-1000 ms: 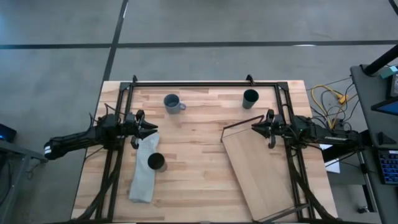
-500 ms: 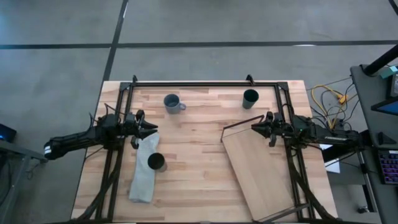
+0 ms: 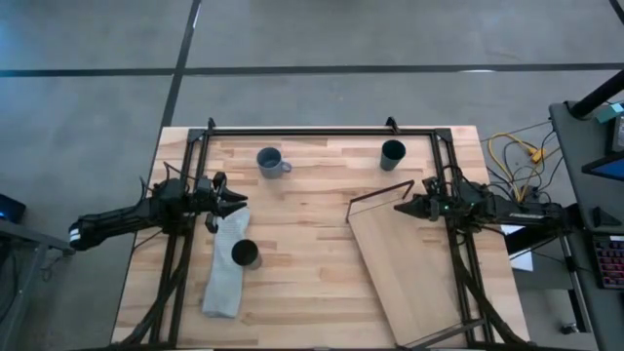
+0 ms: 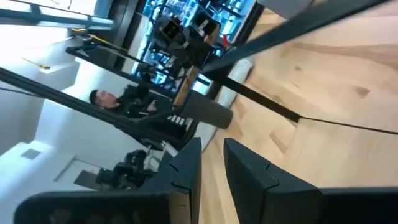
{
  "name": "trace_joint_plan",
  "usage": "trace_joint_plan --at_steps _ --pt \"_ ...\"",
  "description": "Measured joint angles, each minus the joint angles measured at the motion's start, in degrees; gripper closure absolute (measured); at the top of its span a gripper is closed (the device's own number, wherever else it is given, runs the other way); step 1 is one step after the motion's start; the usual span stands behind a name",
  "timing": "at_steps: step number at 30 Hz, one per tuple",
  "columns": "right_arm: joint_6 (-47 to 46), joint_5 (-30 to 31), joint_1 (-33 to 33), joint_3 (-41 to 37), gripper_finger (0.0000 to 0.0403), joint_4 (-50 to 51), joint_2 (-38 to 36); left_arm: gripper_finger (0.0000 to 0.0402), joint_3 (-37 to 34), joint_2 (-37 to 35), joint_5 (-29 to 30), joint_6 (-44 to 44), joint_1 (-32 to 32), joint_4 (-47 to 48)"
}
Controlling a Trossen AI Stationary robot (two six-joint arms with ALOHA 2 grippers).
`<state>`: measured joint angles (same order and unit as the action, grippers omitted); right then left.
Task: Stack small to large cups/mugs on shelf
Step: Put the blue mug on the shelf
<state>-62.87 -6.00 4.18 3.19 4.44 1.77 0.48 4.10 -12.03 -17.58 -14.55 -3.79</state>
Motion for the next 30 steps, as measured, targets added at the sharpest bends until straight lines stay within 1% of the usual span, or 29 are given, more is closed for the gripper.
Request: trace_joint_plan --at_steps 1,3,6,9,12,15,17,20,23,26,28,30 --pt "0.02 0.05 -0.21 0.93 0.0339 0.09 0.3 0.0324 -0.01 0.0 0.73 -0.32 -0.01 -0.08" --pt "0.31 0.09 -0.32 3.81 0.0339 0.39 1.2 0.0324 0.01 0.0 0.97 -3.79 -0.01 -0.72" --pt "3.35 1.08 -0.31 10.82 0.034 3.81 3.77 0.0324 0.67 0.25 0.99 -8.84 -0.01 -0.62" --pt "7.99 1.57 -0.3 19.73 0.034 10.79 7.8 0.0324 3.61 1.4 0.99 -11.96 -0.01 -0.68" --pt "10.72 1.59 -0.3 29.2 0.034 21.19 13.17 0.0324 8.3 3.8 0.99 -11.25 -0.01 -0.36" --pt "13.89 1.66 -0.3 37.95 0.034 31.36 19.22 0.0324 14.76 7.73 0.95 -5.04 -0.01 0.34" --pt "16.48 1.72 -0.3 42.91 0.034 36.14 23.27 0.0324 19.97 11.36 0.93 0.57 -0.01 1.62" --pt "20.96 2.4 -0.3 48.62 0.034 39.55 28.82 0.0324 28.86 18.07 1.46 9.23 -0.01 9.78" --pt "26.76 3.2 -0.3 53.0 0.034 39.72 33.58 0.0324 36.7 25.12 2.4 16.08 -0.06 15.91" --pt "31.14 3.23 -0.27 57.18 0.034 39.69 37.77 0.0324 42.63 29.44 4.83 22.13 -0.06 15.72" --pt "33.98 3.3 -0.24 59.86 0.034 39.8 40.86 0.0324 46.25 31.69 7.16 22.73 -0.06 13.68" --pt "37.71 4.94 -0.14 62.84 0.034 42.31 43.63 0.0324 50.0 35.27 11.03 22.62 -0.06 10.59"
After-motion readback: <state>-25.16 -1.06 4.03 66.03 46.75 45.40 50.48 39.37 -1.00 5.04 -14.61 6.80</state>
